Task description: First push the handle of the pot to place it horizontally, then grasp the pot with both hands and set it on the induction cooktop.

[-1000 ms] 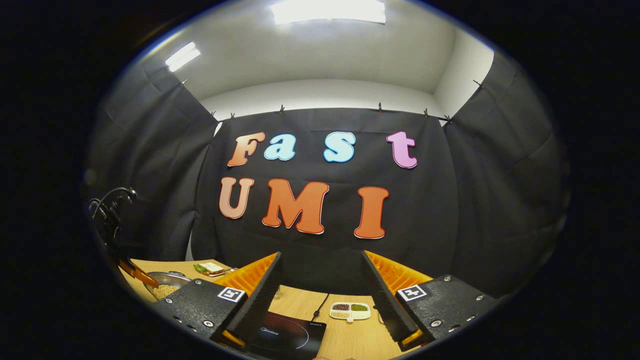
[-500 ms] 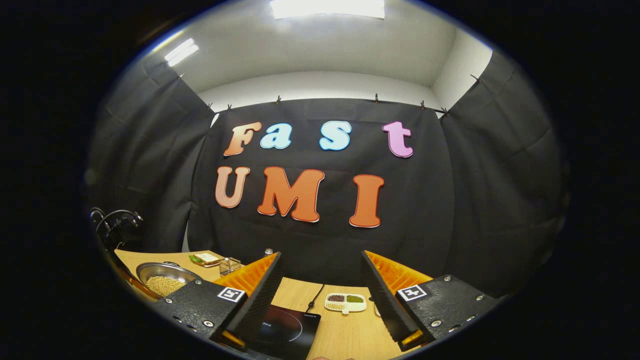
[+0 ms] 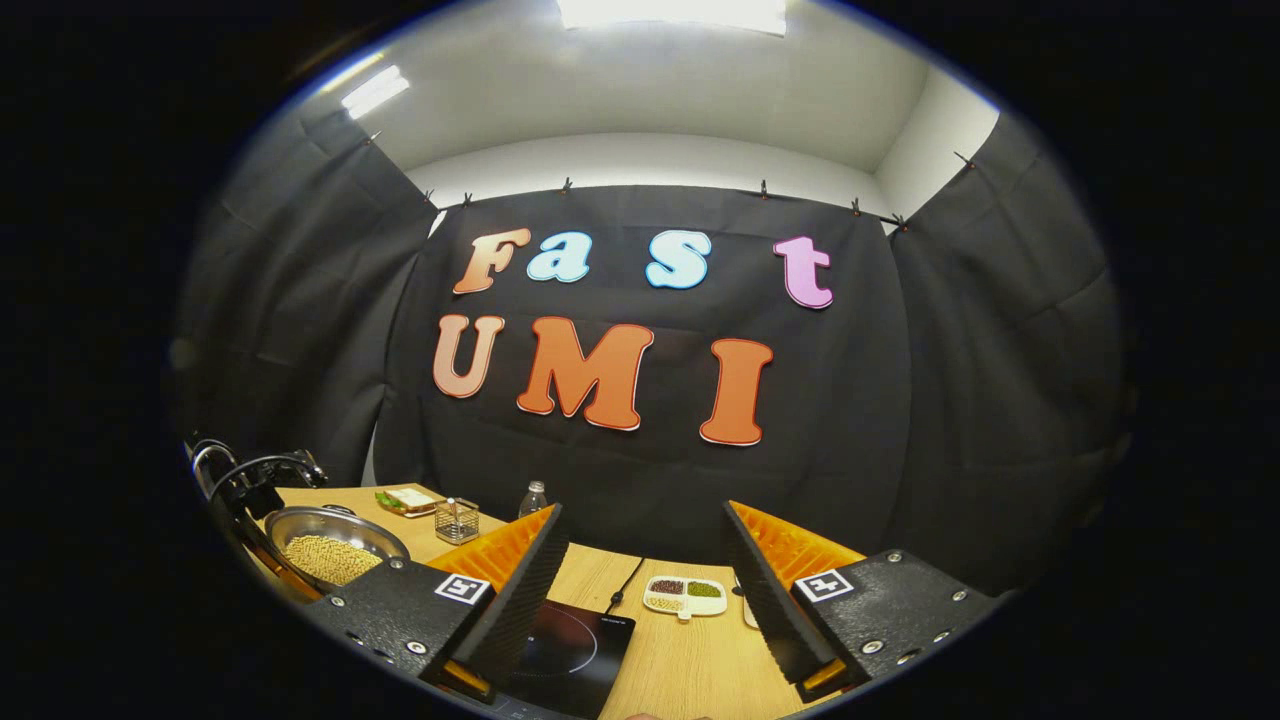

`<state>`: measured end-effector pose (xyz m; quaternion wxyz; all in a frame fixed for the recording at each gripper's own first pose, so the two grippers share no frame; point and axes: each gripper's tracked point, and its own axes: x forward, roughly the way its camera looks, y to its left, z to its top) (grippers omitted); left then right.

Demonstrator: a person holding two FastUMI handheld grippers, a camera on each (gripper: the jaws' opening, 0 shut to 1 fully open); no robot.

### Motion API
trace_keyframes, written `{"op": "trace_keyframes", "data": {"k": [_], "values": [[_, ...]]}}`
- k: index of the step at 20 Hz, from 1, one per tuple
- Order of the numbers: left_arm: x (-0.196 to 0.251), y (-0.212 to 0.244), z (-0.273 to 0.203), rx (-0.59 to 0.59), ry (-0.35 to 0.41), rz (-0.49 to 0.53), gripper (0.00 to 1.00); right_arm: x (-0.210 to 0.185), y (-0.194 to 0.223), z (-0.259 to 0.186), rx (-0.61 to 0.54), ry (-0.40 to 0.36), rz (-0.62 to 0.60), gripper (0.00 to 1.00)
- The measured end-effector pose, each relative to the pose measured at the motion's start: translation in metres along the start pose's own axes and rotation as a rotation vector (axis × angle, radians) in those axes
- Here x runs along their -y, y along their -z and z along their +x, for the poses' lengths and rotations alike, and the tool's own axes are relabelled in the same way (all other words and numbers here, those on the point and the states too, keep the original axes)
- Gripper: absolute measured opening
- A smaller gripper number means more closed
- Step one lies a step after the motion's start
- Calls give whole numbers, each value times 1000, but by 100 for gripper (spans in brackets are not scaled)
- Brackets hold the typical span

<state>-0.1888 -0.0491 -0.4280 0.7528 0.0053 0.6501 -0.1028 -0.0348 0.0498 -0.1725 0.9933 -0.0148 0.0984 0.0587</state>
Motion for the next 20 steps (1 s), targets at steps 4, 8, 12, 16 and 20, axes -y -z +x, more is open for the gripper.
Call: {"op": "trace_keyframes", "data": {"k": [4,8,12,16,20], "values": [[1,-5,11,-23,7,27,2,5,5,2,-22,6,-16,95],[7,-12,19,-41,31,59,2,11,8,2,-50,18,-21,95],[14,-22,25,-40,42,93,2,20,11,-2,-66,34,-28,95],[19,-34,32,-35,46,120,2,22,14,-3,-80,38,-32,95],[22,-47,40,-25,43,122,2,23,21,-5,-98,36,-33,95]]}}
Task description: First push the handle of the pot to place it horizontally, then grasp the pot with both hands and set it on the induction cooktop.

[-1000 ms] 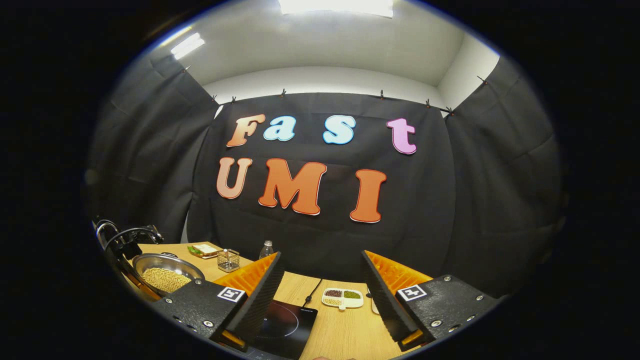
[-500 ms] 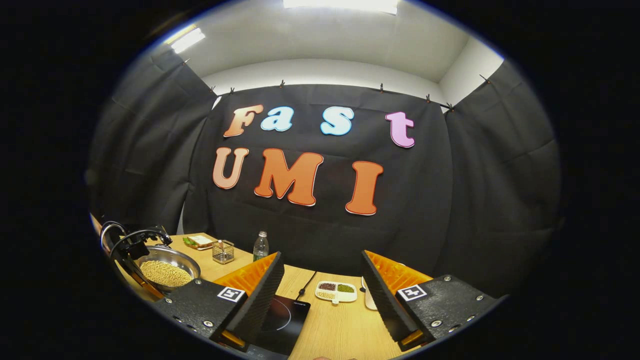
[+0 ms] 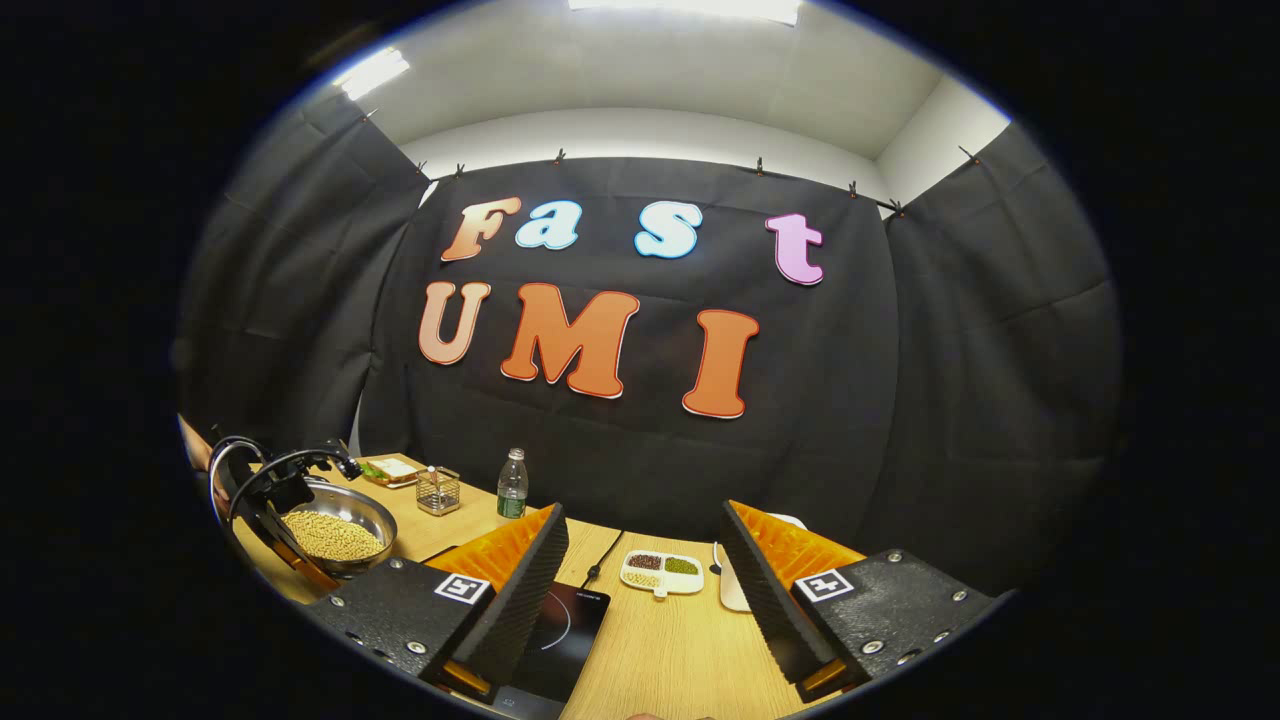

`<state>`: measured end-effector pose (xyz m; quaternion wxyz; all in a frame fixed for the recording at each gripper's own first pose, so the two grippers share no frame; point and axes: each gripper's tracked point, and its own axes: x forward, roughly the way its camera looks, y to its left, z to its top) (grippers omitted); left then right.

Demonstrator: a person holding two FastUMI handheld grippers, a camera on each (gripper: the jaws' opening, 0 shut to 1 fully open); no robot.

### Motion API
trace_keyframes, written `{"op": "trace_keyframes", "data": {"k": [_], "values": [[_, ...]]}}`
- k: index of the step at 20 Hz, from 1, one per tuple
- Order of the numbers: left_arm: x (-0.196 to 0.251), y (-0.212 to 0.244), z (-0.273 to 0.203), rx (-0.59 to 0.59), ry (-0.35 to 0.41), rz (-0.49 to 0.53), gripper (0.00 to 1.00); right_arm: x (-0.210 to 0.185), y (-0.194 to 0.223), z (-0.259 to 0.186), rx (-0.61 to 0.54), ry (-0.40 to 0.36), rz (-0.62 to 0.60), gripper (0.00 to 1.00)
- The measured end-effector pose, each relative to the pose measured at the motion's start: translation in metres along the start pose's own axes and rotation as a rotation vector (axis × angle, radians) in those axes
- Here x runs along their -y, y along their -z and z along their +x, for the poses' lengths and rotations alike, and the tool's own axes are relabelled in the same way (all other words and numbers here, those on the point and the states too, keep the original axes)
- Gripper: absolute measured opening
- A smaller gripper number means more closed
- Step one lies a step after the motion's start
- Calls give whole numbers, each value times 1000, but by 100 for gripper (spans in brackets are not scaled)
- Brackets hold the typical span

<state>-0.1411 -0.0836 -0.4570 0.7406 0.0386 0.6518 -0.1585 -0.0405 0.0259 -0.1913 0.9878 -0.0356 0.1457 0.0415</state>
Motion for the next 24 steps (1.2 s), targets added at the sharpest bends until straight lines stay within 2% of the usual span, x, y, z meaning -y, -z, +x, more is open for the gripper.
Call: {"op": "trace_keyframes", "data": {"k": [12,13,15,24], "values": [[-1,-47,22,42,-77,35,2,0,19,5,-39,-16,14,95],[-1,-51,23,43,-85,40,5,2,20,5,-40,-16,16,95],[-4,-61,26,57,-101,42,1,0,23,8,-51,-16,21,95],[-12,-93,37,122,-137,49,1,-6,28,9,-73,-22,27,95]]}}
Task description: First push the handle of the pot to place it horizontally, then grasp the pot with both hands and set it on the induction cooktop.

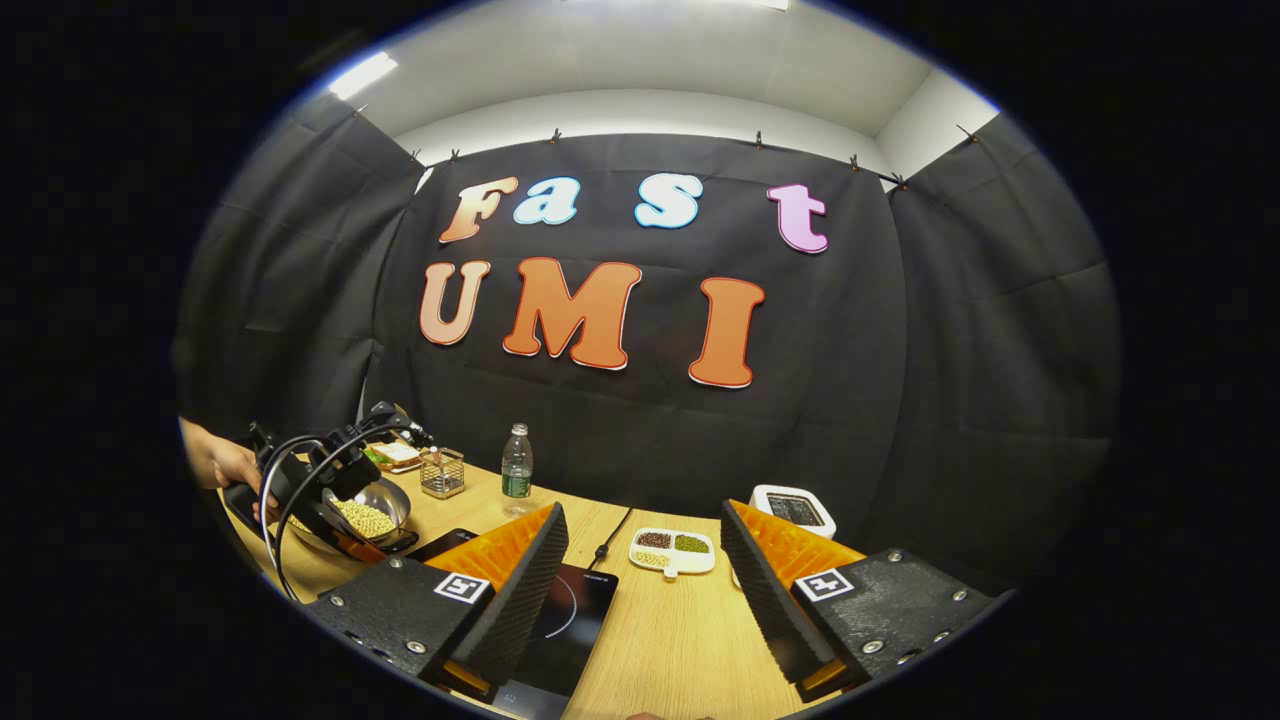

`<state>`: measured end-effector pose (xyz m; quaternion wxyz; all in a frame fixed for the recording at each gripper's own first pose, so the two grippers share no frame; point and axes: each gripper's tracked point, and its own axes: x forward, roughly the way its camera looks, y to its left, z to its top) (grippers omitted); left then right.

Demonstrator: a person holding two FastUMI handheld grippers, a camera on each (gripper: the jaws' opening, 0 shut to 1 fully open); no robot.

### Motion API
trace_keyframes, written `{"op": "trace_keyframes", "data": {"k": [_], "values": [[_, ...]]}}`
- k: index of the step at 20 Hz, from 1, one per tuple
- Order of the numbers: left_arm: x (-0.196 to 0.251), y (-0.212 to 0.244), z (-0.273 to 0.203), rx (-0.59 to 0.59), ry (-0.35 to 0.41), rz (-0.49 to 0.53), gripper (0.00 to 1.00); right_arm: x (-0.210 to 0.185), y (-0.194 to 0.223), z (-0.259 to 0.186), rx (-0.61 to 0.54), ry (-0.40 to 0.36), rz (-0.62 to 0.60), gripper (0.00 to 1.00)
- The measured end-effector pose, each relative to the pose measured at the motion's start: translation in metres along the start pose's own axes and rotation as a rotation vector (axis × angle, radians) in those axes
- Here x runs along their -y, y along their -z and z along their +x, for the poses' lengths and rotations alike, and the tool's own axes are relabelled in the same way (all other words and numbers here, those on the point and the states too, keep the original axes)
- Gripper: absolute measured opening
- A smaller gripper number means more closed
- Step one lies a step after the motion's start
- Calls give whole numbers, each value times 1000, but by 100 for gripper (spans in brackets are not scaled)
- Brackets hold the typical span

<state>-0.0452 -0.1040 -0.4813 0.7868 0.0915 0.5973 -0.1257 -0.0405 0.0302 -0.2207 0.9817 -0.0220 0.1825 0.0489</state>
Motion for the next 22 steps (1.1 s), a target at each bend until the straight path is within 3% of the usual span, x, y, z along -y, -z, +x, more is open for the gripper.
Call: {"op": "trace_keyframes", "data": {"k": [7,13,15,20,22], "values": [[-2,-11,-12,89,33,9,2,-20,4,5,-37,-24,3,95],[-50,-28,-72,255,-26,-5,4,-69,7,24,-98,-105,39,95],[-76,-30,-93,302,-58,-32,16,-92,9,33,-126,-144,50,95],[-157,-30,-144,391,-150,-93,72,-158,20,52,-221,-255,78,95],[-186,-29,-161,420,-188,-115,77,-185,28,58,-272,-300,95,95]]}}
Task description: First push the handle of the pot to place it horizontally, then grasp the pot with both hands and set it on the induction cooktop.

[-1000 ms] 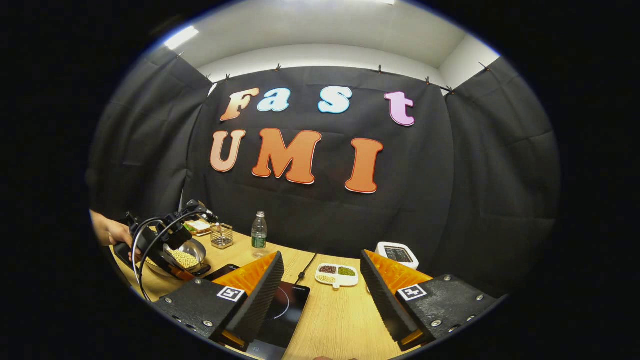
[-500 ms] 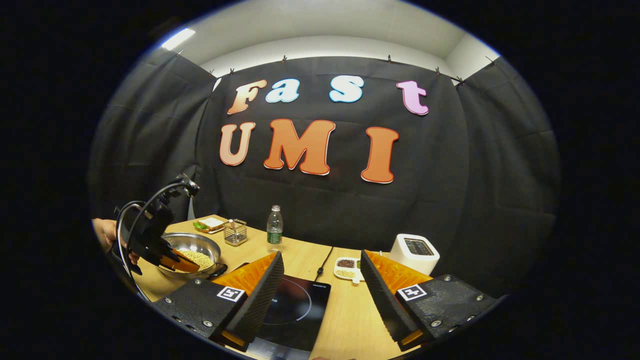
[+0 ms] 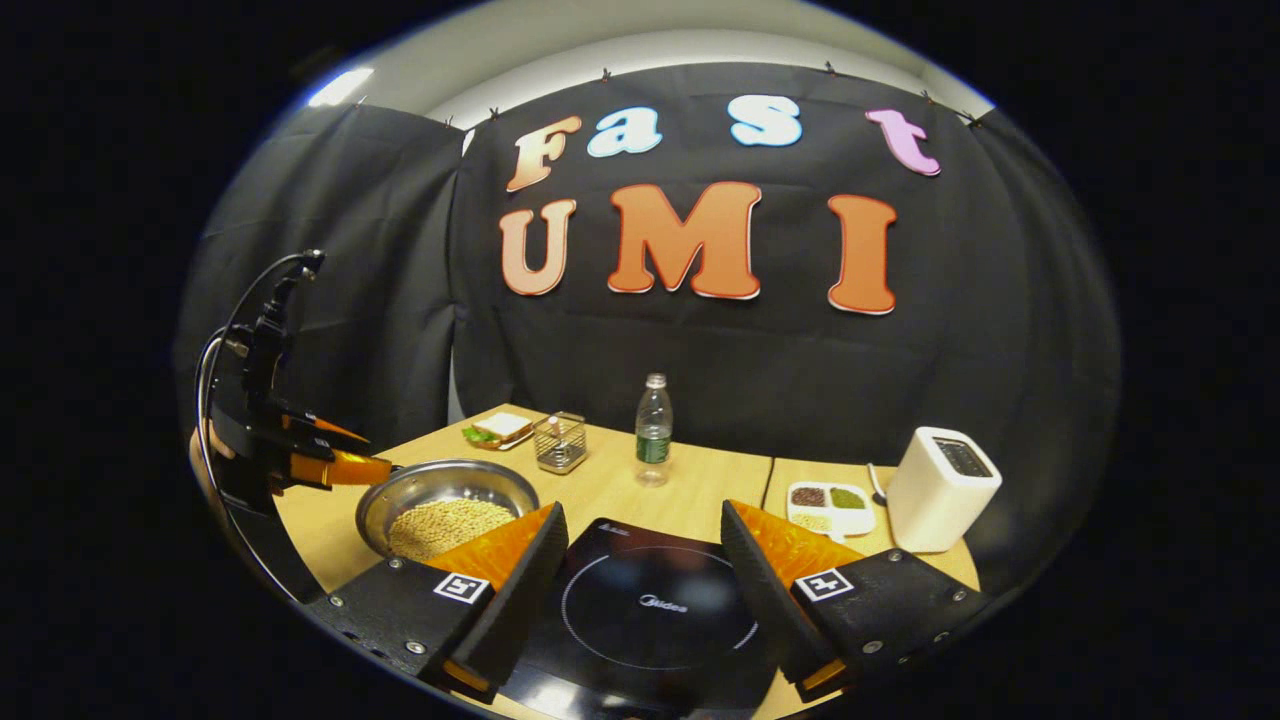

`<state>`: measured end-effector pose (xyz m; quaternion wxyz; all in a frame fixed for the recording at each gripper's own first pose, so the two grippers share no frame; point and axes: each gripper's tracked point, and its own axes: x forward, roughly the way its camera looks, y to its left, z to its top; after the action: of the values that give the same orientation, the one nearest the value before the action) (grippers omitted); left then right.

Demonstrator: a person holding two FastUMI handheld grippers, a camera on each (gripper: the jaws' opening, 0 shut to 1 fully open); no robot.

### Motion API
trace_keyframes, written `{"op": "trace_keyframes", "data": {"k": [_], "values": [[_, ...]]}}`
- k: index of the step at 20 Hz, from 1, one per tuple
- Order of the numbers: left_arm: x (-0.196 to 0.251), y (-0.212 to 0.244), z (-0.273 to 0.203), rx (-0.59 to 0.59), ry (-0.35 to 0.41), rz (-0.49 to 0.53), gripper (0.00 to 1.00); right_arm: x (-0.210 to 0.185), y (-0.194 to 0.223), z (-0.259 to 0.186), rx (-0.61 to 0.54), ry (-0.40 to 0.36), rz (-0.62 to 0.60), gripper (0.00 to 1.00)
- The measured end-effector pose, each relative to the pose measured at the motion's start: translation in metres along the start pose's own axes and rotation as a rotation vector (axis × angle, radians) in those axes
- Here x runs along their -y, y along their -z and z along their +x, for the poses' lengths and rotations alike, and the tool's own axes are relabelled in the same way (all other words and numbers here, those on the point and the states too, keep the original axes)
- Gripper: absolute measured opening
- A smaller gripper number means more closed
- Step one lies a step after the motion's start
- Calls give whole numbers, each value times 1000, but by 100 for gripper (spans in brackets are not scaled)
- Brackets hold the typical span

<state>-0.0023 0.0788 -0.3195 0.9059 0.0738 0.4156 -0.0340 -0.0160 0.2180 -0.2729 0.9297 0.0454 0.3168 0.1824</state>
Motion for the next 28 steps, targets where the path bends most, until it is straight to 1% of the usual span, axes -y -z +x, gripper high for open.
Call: {"op": "trace_keyframes", "data": {"k": [3,4,5,8,10,14,17,19,20,21,23,25,26,28], "values": [[-41,-8,-14,35,-44,-32,77,-34,13,20,-78,-64,40,95],[-54,-9,-16,43,-55,-34,83,-43,17,29,-104,-81,50,96],[-67,-12,-18,51,-69,-38,92,-51,22,35,-127,-91,59,96],[-90,-12,-20,59,-81,-71,91,-76,31,58,-198,-121,96,96],[-103,-6,-8,47,-85,-74,91,-89,37,72,-247,-136,121,96],[-116,20,21,-20,-63,-102,91,-105,63,100,-357,-121,139,95],[-125,35,46,-60,-54,-116,92,-114,87,119,-450,-103,172,91],[-128,45,59,-88,-47,-129,92,-114,102,128,-511,-80,191,90],[-129,52,66,-104,-41,-138,92,-114,108,132,-538,-64,199,88],[-130,58,72,-121,-33,-141,92,-107,112,141,-533,-31,186,87],[-133,66,86,-142,-31,-147,93,-105,116,141,-562,-6,183,84],[-140,75,94,-163,-48,-154,93,-103,119,142,-588,8,179,80],[-140,77,98,-167,-46,-161,92,-102,124,141,-610,5,180,77],[-138,81,102,-178,-28,-172,92,-104,138,140,-662,19,192,76]]}}
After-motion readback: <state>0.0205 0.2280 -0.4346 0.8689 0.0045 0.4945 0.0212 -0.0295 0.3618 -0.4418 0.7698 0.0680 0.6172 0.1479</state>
